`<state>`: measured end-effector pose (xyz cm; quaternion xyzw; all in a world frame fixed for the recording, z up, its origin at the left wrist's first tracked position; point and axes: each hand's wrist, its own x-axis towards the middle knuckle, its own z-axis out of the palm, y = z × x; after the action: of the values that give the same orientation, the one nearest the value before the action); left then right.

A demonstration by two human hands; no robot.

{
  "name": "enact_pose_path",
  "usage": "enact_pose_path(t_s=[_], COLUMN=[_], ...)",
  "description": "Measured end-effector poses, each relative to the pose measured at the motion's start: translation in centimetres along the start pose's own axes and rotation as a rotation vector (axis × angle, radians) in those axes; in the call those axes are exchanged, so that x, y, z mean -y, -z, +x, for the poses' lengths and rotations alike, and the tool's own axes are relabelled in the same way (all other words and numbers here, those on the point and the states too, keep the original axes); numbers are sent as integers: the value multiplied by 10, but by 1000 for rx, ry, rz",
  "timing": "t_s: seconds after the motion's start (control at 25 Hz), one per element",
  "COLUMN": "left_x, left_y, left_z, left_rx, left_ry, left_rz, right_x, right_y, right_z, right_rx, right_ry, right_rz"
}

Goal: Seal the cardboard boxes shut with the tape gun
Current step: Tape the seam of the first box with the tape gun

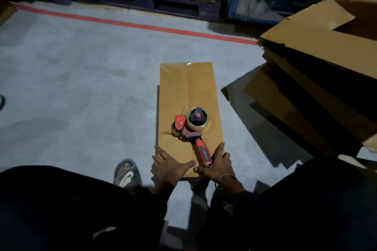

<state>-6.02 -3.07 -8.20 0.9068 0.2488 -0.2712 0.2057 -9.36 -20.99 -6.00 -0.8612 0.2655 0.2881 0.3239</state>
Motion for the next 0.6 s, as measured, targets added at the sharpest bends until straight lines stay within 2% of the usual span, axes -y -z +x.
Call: enact_pose_path(t_s=[0.16, 0.28, 0.36, 0.48, 0.6], left_x=[38, 50, 50, 45, 36], left_y=[-12, -2, 9, 35, 54], left_z=[-36, -43, -39, -34, -27], left_rx=[9, 48, 54, -34, -90], left_ry=[19, -41, -84, -142, -369], left_rz=[27, 16, -28, -51, 46], right_x=[-14, -9, 8, 38, 54], right_y=[-5, -1, 5, 13, 12], right_z=[-43, -55, -57, -50, -35], right_rx=[105, 169, 73, -134, -62], right_ry=[-62, -146, -129, 57, 49], right_rz=[-14, -8, -68, -247, -212])
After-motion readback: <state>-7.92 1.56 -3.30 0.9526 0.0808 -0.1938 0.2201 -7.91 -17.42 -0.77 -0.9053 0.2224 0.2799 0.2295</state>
